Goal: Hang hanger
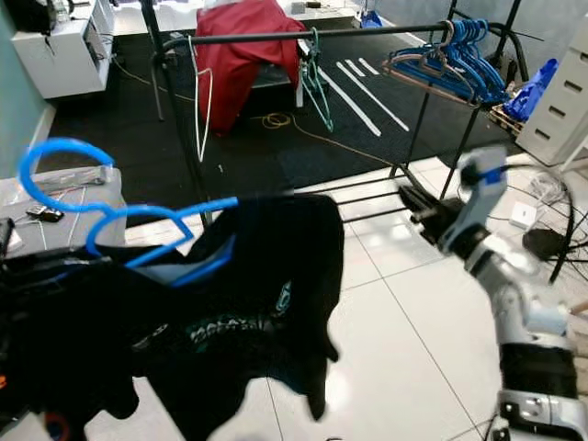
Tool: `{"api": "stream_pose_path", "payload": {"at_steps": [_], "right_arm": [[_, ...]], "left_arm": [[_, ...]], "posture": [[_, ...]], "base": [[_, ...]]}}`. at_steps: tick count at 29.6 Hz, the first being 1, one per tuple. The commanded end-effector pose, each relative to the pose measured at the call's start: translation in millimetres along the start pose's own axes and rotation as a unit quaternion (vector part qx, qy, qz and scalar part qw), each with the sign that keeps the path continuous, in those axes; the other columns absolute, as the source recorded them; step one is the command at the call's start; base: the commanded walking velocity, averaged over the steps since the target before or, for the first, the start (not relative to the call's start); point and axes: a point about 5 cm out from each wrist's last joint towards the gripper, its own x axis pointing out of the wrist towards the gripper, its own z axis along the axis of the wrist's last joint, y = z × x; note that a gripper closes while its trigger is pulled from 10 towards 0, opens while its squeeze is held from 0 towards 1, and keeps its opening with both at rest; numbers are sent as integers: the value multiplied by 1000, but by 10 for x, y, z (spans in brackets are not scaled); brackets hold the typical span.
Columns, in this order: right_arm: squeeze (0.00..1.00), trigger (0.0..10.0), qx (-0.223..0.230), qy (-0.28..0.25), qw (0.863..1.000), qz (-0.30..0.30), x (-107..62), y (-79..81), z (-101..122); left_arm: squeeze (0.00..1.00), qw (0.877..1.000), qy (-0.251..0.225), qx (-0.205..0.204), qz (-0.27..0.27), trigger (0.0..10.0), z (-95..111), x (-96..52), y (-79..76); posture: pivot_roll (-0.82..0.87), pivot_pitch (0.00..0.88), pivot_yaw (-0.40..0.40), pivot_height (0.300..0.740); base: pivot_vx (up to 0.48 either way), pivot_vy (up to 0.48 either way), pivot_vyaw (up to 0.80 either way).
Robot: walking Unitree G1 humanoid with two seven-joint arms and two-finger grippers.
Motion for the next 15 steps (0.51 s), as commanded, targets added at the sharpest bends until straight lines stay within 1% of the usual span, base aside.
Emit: {"api": "stream_pose_path", "payload": {"at_steps": [1, 2, 3, 4, 6, 7, 8, 9, 11, 12, 14, 15], "right_arm": [[1000, 10000, 19, -2, 998, 60, -80, 71, 100], [1000, 10000, 19, -2, 998, 60, -80, 71, 100], [1000, 10000, 20, 8, 995, 98, -167, 102, 165], [1000, 10000, 20, 8, 995, 98, -167, 102, 165], [1000, 10000, 29, 51, 985, 163, -370, 157, 202], [1000, 10000, 33, 65, 982, 174, -443, 151, 195], [1000, 10000, 33, 65, 982, 174, -443, 151, 195], [1000, 10000, 35, 73, 981, 178, -488, 138, 189], [1000, 10000, 33, 108, 978, 178, -590, 95, 131], [1000, 10000, 33, 108, 978, 178, -590, 95, 131], [1000, 10000, 19, 165, 974, 153, -669, 40, 41], [1000, 10000, 15, 178, 973, 146, -684, 27, 22]], "left_arm": [[0, 1000, 13, 12, -15, 10000, 47, 28, -30], [0, 1000, 13, 12, -15, 10000, 47, 28, -30], [0, 1000, 12, 13, -18, 10000, 53, 45, -35], [0, 1000, 12, 13, -18, 10000, 53, 45, -35], [0, 1000, 9, 17, -25, 10000, 69, 74, -43], [0, 999, 8, 18, -27, 10000, 72, 84, -45], [0, 999, 8, 18, -27, 10000, 72, 84, -45], [0, 999, 8, 19, -29, 10000, 74, 90, -46], [0, 999, 7, 22, -32, 10000, 86, 95, -51], [0, 999, 7, 22, -32, 10000, 86, 95, -51], [0, 999, 6, 25, -34, 10000, 102, 97, -53], [0, 999, 6, 25, -34, 10000, 105, 97, -54]], "posture": [[-74, 64, -27, 740], [-74, 64, -27, 740], [-75, 60, -28, 740], [-75, 60, -28, 740], [-76, 59, -27, 740], [-80, 52, -30, 740], [-80, 52, -30, 740], [-80, 52, -30, 740], [-81, 50, -29, 740], [-81, 50, -29, 740], [-82, 52, -27, 740], [-82, 52, -27, 740]], "base": [[0, 0, 0], [0, 0, 0], [0, 0, 0], [0, 0, 0], [0, 0, 0], [0, 0, 0], [0, 0, 0], [0, 0, 0], [0, 0, 0], [0, 0, 0], [0, 0, 0], [0, 0, 0]]}}
